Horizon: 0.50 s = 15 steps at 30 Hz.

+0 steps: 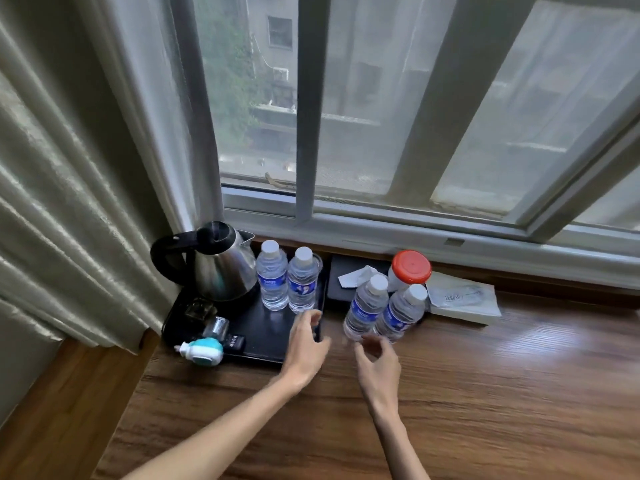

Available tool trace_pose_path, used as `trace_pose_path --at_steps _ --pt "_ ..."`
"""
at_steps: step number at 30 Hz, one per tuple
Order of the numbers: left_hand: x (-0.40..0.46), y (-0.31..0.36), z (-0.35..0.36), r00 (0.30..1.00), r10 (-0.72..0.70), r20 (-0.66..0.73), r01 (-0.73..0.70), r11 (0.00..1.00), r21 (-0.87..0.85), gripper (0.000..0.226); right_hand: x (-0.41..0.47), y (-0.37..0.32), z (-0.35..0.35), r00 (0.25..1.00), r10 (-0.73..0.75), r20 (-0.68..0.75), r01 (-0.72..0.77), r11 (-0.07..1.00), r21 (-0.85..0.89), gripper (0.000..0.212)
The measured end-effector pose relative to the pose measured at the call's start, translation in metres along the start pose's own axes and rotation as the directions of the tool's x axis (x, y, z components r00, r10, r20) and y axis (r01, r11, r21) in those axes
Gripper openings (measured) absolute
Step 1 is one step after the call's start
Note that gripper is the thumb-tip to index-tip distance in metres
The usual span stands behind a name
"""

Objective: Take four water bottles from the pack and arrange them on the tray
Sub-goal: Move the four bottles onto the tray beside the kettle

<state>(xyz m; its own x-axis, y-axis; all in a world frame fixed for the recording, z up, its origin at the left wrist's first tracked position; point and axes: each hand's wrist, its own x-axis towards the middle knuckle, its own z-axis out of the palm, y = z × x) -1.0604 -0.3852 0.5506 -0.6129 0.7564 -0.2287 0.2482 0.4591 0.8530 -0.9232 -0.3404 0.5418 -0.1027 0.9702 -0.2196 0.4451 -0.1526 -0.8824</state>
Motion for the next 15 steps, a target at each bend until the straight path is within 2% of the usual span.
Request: trace_pose_path --at_steps 3,5,6,10,15 --pt "0.003 0.020 0.024 0.990 0.002 0.141 -0.009 0.999 0.046 0.079 0.013 -0.001 -0.029 0.998 0.036 -0.060 -0.037 0.999 -0.011 0.013" --pt "0.006 0.029 0.037 0.982 0.005 0.188 -0.018 0.998 0.067 0.096 0.024 -0.002 -0.039 0.994 0.083 -0.074 -0.085 0.996 -0.027 0.022" --pt "0.008 0.032 0.043 0.982 0.013 0.190 -0.029 0.996 0.085 0.094 0.029 -0.002 -0.042 0.992 0.097 -0.080 -0.100 0.994 -0.039 0.029" --pt "0.022 0.030 0.060 0.989 0.067 0.132 -0.088 0.983 0.159 0.056 0.048 0.005 -0.050 0.993 0.083 -0.087 -0.095 0.985 -0.145 0.052" --pt "0.033 0.014 0.078 0.991 0.127 0.040 -0.131 0.984 0.119 0.062 0.065 0.018 -0.050 0.999 -0.034 0.042 0.041 0.983 -0.177 0.067"
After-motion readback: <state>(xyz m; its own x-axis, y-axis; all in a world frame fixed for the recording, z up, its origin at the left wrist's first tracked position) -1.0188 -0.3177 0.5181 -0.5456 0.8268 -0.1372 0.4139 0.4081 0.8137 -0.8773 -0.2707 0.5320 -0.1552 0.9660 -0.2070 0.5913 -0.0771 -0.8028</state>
